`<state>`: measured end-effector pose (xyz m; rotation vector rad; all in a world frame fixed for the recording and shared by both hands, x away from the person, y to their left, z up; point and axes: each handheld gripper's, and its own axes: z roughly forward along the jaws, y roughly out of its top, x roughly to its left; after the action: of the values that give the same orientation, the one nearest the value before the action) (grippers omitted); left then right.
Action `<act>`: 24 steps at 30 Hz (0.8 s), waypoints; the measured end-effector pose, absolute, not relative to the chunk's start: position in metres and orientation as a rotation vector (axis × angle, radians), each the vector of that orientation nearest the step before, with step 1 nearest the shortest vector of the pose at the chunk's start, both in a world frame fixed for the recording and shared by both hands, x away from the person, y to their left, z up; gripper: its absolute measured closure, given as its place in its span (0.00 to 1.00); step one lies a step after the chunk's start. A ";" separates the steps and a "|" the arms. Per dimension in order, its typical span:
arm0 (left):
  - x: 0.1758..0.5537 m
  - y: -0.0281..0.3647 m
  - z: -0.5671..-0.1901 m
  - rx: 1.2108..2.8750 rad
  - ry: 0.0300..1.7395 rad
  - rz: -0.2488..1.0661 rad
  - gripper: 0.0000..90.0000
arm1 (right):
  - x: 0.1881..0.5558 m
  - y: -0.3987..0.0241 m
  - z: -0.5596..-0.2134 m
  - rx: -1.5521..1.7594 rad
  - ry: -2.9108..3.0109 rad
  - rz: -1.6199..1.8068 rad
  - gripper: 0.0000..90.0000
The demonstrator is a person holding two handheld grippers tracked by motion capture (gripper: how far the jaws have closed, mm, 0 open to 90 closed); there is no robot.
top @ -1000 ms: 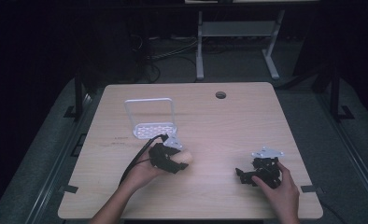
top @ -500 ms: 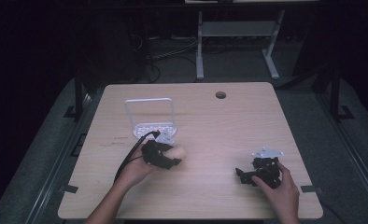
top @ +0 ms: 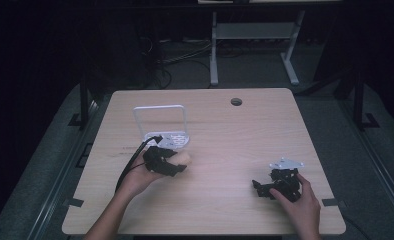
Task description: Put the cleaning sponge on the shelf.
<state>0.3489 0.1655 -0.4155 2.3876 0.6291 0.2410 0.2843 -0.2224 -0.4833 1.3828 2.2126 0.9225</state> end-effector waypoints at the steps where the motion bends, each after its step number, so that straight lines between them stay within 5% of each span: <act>1: 0.349 0.166 -0.415 2.386 0.635 0.241 0.46 | 0.284 -0.222 -0.483 1.383 2.212 0.923 0.00; 24: 0.374 0.186 -0.406 2.346 0.708 0.296 0.46 | 0.284 -0.222 -0.483 1.382 2.214 0.923 0.00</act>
<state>0.3743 0.1863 -0.4065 2.3463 0.7080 0.2963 0.2842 -0.2224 -0.4832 1.3822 2.2140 0.9229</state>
